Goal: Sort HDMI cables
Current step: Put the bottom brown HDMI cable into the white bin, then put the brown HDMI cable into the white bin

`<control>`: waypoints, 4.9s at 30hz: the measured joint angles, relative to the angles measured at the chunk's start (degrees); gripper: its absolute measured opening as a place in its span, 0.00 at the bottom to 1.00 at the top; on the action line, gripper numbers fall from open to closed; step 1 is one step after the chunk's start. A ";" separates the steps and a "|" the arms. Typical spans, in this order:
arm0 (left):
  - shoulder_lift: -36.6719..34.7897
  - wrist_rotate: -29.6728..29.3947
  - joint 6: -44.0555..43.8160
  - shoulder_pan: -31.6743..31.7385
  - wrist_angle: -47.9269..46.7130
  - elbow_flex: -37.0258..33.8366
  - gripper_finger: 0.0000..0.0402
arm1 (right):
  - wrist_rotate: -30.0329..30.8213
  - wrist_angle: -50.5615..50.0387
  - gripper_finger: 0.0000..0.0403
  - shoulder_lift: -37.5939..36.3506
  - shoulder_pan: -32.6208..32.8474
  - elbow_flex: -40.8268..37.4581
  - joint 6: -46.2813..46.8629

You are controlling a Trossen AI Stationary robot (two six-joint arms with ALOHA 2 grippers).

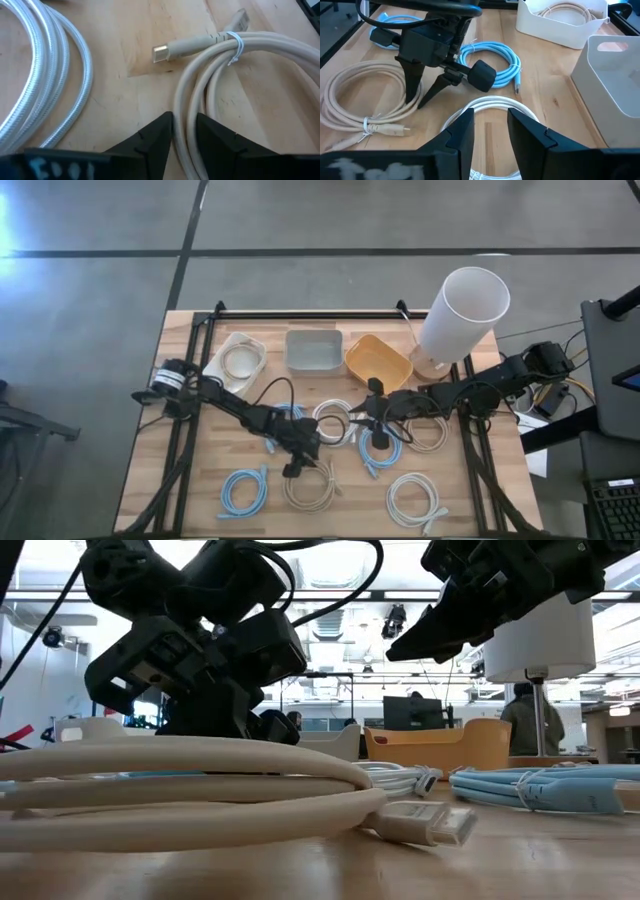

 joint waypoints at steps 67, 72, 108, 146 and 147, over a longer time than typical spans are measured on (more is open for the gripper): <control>-46.69 -59.24 -34.09 13.24 -100.29 12.31 0.04 | 0.02 0.11 0.22 0.00 0.00 -0.98 0.15; -46.66 -57.57 -32.23 16.98 -100.11 10.68 0.04 | 0.04 0.13 0.22 0.01 -0.01 -1.31 1.46; -44.06 -61.04 -16.41 29.35 -75.02 -5.15 0.21 | 0.23 7.45 0.35 0.02 0.00 -2.15 0.55; -44.09 -10.19 1.40 21.40 -25.18 -7.91 0.21 | 9.05 -26.56 0.40 -1.33 0.68 2.66 27.69; -44.09 -10.19 1.10 21.40 -24.44 -8.72 0.21 | 8.65 -30.61 0.40 -1.33 0.98 3.58 29.59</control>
